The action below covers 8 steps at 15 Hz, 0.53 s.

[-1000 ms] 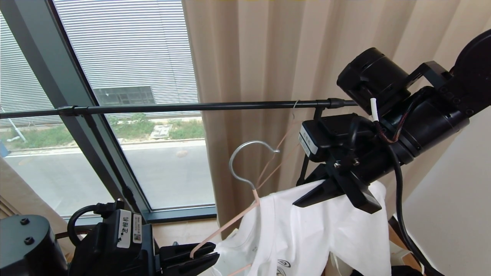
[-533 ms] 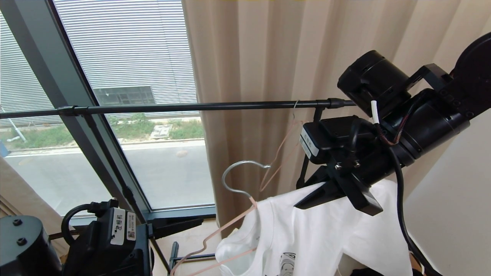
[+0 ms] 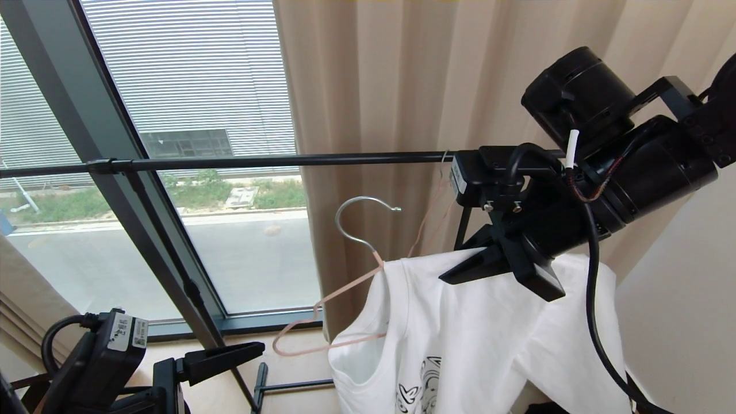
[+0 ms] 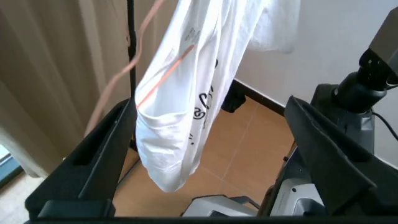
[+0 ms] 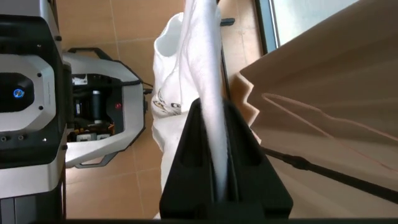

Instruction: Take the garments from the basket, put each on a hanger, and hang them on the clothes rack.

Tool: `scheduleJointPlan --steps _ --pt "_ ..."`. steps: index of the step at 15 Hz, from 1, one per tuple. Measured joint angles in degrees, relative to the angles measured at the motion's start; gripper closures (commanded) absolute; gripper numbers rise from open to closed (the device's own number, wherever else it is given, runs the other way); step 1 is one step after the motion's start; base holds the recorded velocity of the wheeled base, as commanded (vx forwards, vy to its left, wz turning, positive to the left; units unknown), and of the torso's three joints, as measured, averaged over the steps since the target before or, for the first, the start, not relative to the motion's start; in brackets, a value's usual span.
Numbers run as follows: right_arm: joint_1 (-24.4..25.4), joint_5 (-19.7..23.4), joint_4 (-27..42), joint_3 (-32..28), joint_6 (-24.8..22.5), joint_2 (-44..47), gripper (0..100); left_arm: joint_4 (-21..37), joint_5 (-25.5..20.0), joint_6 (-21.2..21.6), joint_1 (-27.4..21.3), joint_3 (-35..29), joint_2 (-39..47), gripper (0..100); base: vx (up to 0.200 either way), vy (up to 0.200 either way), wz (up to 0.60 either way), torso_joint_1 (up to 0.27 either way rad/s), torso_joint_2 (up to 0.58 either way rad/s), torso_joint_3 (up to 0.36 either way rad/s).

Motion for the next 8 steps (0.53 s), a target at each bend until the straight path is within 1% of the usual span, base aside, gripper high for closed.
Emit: scheduleJointPlan --steps 2,3,6,7,8 --pt "0.06 -0.27 -1.71 0.05 2.55 -0.68 100 1.87 1.48 -4.52 0.16 -0.33 0.69 0 0.0 0.0 0.0 0.0 0.0 0.0" --pt "0.1 -0.35 -2.05 0.09 3.12 -1.02 100 3.04 1.87 -5.95 0.2 -0.79 1.19 0 0.0 0.0 0.0 0.0 0.0 0.0" --pt "0.1 -0.9 -2.24 0.13 3.78 -1.82 100 5.29 2.9 -8.27 0.05 -2.65 3.19 0 0.0 0.0 0.0 0.0 0.0 0.0" --pt "0.1 -1.15 -2.66 0.05 4.39 -1.95 100 6.22 4.19 -9.09 -0.15 -3.79 4.22 0 0.0 0.0 0.0 0.0 0.0 0.0" --pt "0.17 -1.28 -3.94 0.06 6.08 -2.01 100 6.92 6.18 -9.83 -0.41 -5.14 5.35 0 0.0 0.0 0.0 0.0 0.0 0.0"
